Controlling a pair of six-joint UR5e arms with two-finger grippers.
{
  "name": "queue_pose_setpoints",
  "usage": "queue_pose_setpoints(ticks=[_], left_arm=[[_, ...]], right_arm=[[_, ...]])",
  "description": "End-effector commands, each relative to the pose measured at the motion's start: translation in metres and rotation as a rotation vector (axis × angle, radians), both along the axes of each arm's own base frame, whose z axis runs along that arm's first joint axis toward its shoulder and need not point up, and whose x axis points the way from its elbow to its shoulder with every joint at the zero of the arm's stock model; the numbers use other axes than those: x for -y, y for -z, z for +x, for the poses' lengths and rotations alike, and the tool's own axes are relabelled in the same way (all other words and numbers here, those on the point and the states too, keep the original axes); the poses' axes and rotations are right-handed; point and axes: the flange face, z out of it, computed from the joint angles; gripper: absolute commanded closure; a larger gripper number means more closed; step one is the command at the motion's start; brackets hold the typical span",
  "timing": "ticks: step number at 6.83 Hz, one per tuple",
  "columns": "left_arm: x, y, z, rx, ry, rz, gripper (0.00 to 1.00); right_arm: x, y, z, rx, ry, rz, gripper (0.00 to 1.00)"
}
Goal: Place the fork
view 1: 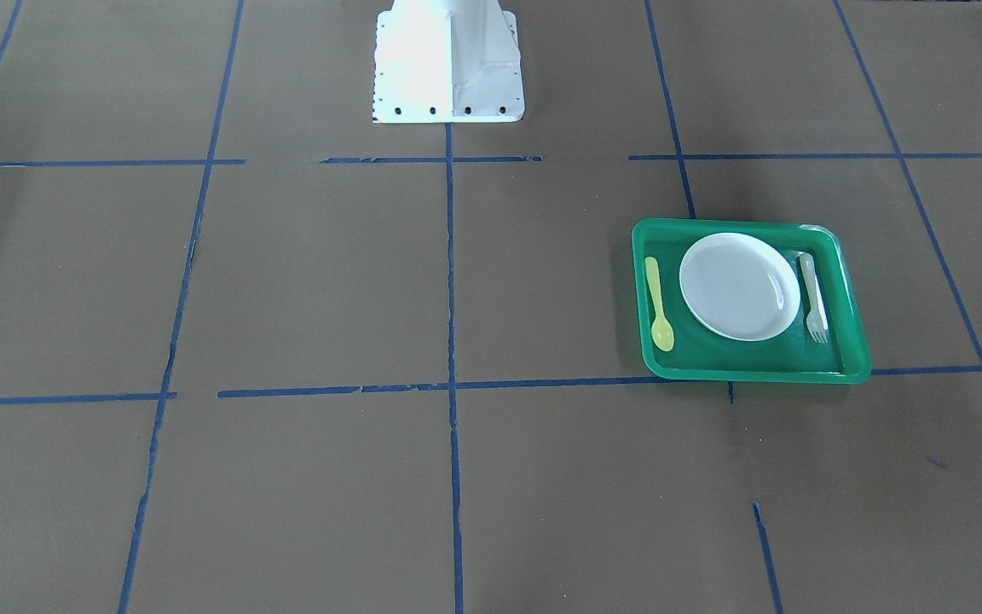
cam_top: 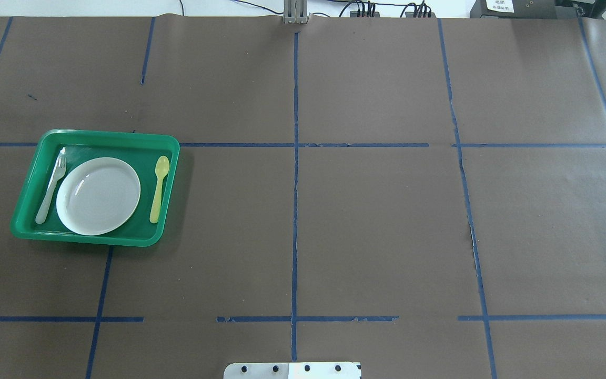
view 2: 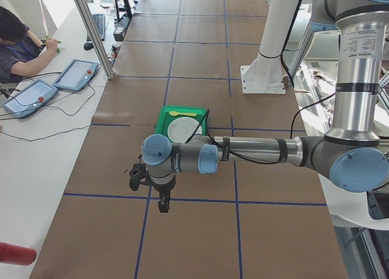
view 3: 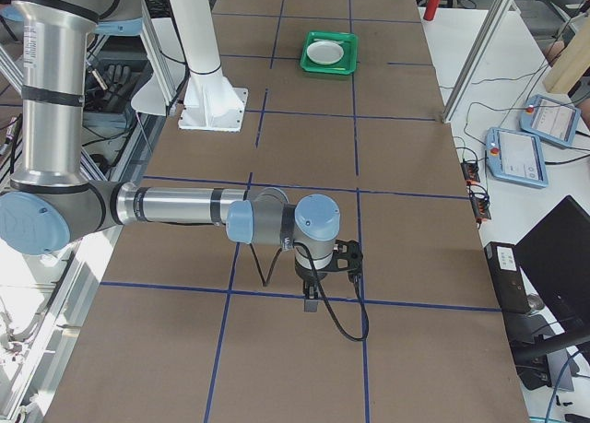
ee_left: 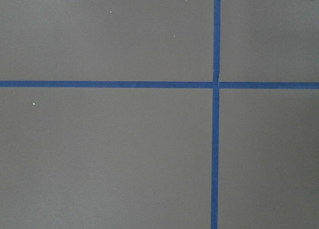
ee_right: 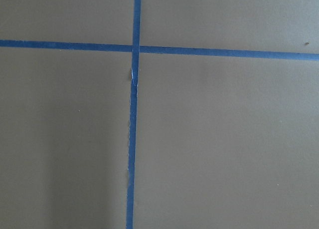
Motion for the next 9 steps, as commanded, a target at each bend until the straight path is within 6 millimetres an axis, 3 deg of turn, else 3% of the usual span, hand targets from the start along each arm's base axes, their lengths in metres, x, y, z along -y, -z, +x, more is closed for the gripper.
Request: queue_pose_setpoints(ticks=[1,9], left_arm=[[-0.001,0.006,-0.007,0.000,0.010,0.014,0.00],[-0.002,0.006,-0.016,0.000,0.027,0.019,0.00]], right_arm=[[0.000,0.000,0.000,0.000,0.001,0.001,0.00],[0.000,0.000,0.000,0.000,0.001,0.001,0.00]])
